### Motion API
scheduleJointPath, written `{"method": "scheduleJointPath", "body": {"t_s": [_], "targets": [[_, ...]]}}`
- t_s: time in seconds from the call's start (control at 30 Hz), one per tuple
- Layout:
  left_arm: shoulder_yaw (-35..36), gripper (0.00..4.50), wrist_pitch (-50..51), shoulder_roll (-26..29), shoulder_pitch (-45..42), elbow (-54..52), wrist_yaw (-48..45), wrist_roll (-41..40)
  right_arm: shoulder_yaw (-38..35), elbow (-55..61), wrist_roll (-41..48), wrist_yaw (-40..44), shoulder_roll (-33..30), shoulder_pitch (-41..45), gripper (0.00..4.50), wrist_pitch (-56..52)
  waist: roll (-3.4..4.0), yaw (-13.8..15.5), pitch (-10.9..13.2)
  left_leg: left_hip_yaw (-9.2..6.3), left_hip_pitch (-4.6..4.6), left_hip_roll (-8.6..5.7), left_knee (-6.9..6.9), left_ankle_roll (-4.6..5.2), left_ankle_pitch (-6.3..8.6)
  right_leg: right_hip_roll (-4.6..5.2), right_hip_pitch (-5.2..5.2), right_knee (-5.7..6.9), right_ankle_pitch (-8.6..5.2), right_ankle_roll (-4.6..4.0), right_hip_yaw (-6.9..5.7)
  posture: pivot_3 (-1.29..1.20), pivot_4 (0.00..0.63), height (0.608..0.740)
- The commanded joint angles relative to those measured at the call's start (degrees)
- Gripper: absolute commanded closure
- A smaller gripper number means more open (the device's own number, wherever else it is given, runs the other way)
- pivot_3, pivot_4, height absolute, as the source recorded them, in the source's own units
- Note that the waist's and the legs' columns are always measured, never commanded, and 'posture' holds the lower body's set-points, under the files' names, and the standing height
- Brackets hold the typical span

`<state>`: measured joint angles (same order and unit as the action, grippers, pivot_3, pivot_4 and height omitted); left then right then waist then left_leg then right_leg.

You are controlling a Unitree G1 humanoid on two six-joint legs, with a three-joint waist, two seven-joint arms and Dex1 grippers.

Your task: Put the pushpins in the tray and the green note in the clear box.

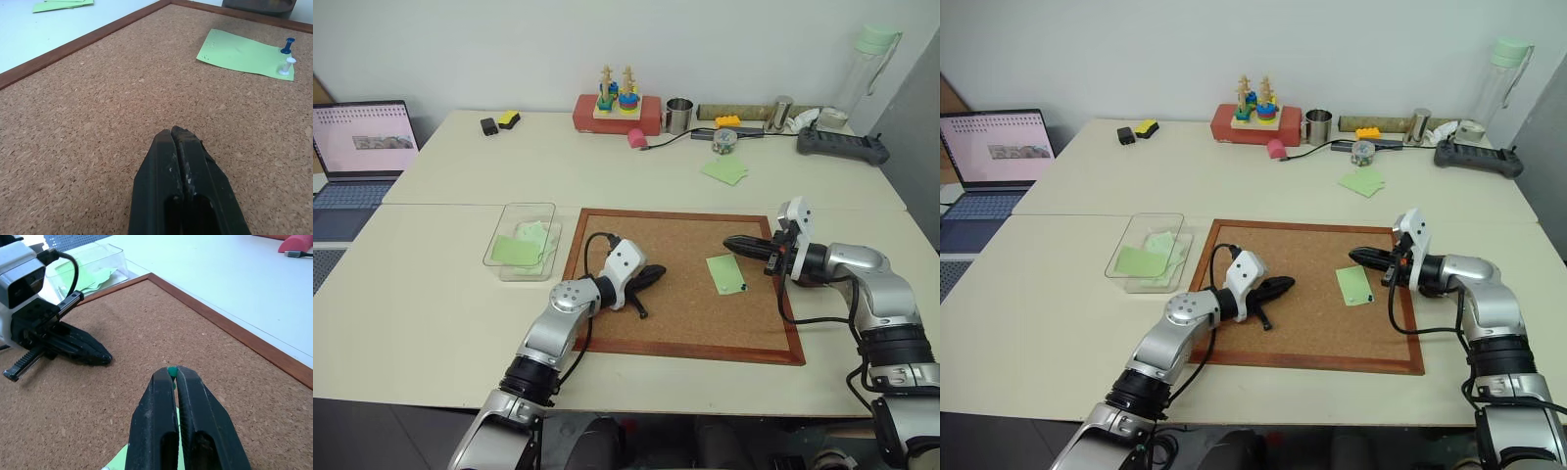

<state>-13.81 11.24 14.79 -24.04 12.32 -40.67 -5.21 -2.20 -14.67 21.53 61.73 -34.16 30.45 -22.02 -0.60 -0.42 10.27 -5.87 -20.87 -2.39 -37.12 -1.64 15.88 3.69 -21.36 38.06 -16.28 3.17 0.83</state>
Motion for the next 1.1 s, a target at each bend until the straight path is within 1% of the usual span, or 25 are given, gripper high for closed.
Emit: {"method": "scheduleJointPath", "body": {"t_s": [0.03, 0.13, 0.27, 0.47, 0.5, 0.57, 0.6, 0.63, 0.67, 0.7, 0.87, 0.93, 1.03, 1.1], "targets": [[-1.31, 4.5, 2.25, -0.15, 2.08, 2.34, 0.19, 1.24, -3.85, 2.04, 0.95, -1.48, -3.5, -0.45, 4.49, -1.67, 0.0, 0.06, 0.0, 0.0, 0.0, 0.0, 0.0, 0.0, 0.0, 0.0, 0.0, -0.01, 0.0, 0.0, 0.0, 0.0, 0.15, 0.74], [-1.28, 4.5, 2.04, -0.34, 2.33, 1.75, -0.15, 0.73, -6.02, 1.99, 0.74, -2.03, -7.64, -2.79, 4.49, -4.11, 0.01, 0.15, -0.01, 0.01, -0.02, -0.01, 0.02, 0.01, 0.01, 0.01, 0.0, -0.06, 0.0, 0.0, 0.0, 0.0, 0.15, 0.74], [-1.6, 4.5, 1.71, -0.16, 2.49, 1.68, -0.47, 1.07, -7.79, 0.25, -1.05, -3.33, -11.83, -5.7, 4.49, -3.83, 0.03, 0.25, -0.02, 0.02, -0.04, 0.0, 0.06, 0.02, 0.01, 0.01, 0.0, -0.13, 0.0, 0.01, 0.01, 0.0, 0.15, 0.74], [-2.23, 4.5, 1.27, -0.29, 1.89, 2.21, -1.65, 0.97, -7.76, -2.94, -4.31, -6.93, -14.27, -7.76, 4.49, -3.96, 0.3, 0.05, -0.2, 0.14, 0.02, 0.0, 0.04, 0.03, 0.01, 0.0, 0.03, -0.07, 0.0, 0.01, 0.07, 0.0, 0.15, 0.74], [-2.36, 4.5, 1.25, -0.36, 1.81, 2.26, -1.75, 1.01, -7.48, -3.36, -4.63, -7.22, -14.36, -7.81, 4.26, -4.09, 0.32, 0.05, -0.22, 0.16, 0.02, 0.0, 0.04, 0.03, 0.01, 0.0, 0.02, -0.07, 0.0, 0.01, 0.09, 0.0, 0.15, 0.74], [-2.45, 4.5, 1.22, -0.56, 1.71, 2.38, -1.71, 1.13, -6.93, -5.16, -6.13, -8.76, -14.28, -7.35, 4.26, -3.65, 0.33, 0.07, -0.23, 0.17, 0.02, 0.0, 0.04, 0.03, 0.01, 0.0, 0.03, -0.08, 0.0, 0.01, 0.1, 0.0, 0.15, 0.74], [-2.45, 4.5, 1.19, -0.63, 1.71, 2.44, -1.69, 1.2, -6.84, -6.31, -6.82, -9.67, -14.09, -6.9, 4.02, -3.26, 0.34, 0.09, -0.23, 0.17, 0.02, 0.0, 0.04, 0.03, 0.01, 0.0, 0.03, -0.09, 0.0, 0.02, 0.09, 0.0, 0.15, 0.74], [-2.46, 4.5, 1.19, -0.63, 1.83, 2.33, -1.67, 1.24, -6.76, -7.49, -7.34, -10.27, -13.96, -6.37, 4.02, -2.9, 0.34, 0.13, -0.23, 0.17, 0.01, 0.0, 0.04, 0.03, 0.01, 0.0, 0.03, -0.09, 0.0, 0.02, 0.09, 0.0, 0.15, 0.74], [-2.44, 4.5, 1.19, -0.58, 2.0, 2.18, -1.66, 1.31, -6.71, -8.26, -7.59, -10.61, -13.88, -5.99, 3.56, -2.8, 0.36, 0.13, -0.24, 0.16, 0.0, -0.01, 0.04, 0.03, 0.01, 0.0, 0.03, -0.09, 0.0, 0.02, 0.09, 0.0, 0.15, 0.74], [-2.37, 4.5, 1.19, -0.51, 2.13, 2.1, -1.65, 1.34, -6.63, -8.82, -7.88, -10.8, -13.85, -5.68, 3.48, -2.65, 0.36, 0.13, -0.25, 0.17, 0.0, -0.01, 0.04, 0.03, 0.01, 0.0, 0.03, -0.1, 0.0, 0.02, 0.09, 0.0, 0.15, 0.74], [-2.09, 4.5, 1.15, -0.22, 2.45, 1.97, -1.57, 1.44, -6.91, -10.96, -7.9, -11.23, -13.68, -4.25, 2.44, -2.15, 0.41, 0.13, -0.27, 0.18, 0.0, -0.01, 0.04, 0.03, 0.0, 0.0, 0.02, -0.11, 0.0, 0.02, 0.1, 0.0, 0.15, 0.74], [-2.06, 4.5, 1.18, -0.22, 2.45, 1.98, -1.49, 1.46, -7.45, -10.42, -7.19, -10.68, -13.68, -4.06, 2.09, -2.39, 0.42, 0.11, -0.28, 0.19, 0.0, -0.01, 0.04, 0.03, 0.0, 0.01, 0.02, -0.11, 0.0, 0.02, 0.1, 0.0, 0.15, 0.74], [-2.02, 4.5, 1.18, -0.24, 2.49, 2.01, -1.39, 1.48, -8.58, -7.48, -5.17, -8.45, -14.22, -4.98, 1.32, -2.87, 0.43, 0.12, -0.29, 0.17, 0.0, 0.0, 0.04, 0.03, 0.0, 0.0, 0.03, -0.12, 0.0, 0.02, 0.09, 0.0, 0.15, 0.74], [-1.99, 4.5, 1.1, -0.18, 2.6, 2.04, -1.34, 1.53, -8.6, -3.99, -4.1, -5.85, -15.15, -6.83, 0.91, -2.03, 0.44, 0.13, -0.3, 0.18, 0.0, 0.0, 0.05, 0.03, 0.0, 0.0, 0.03, -0.13, 0.0, 0.03, 0.1, 0.0, 0.15, 0.74]]}}
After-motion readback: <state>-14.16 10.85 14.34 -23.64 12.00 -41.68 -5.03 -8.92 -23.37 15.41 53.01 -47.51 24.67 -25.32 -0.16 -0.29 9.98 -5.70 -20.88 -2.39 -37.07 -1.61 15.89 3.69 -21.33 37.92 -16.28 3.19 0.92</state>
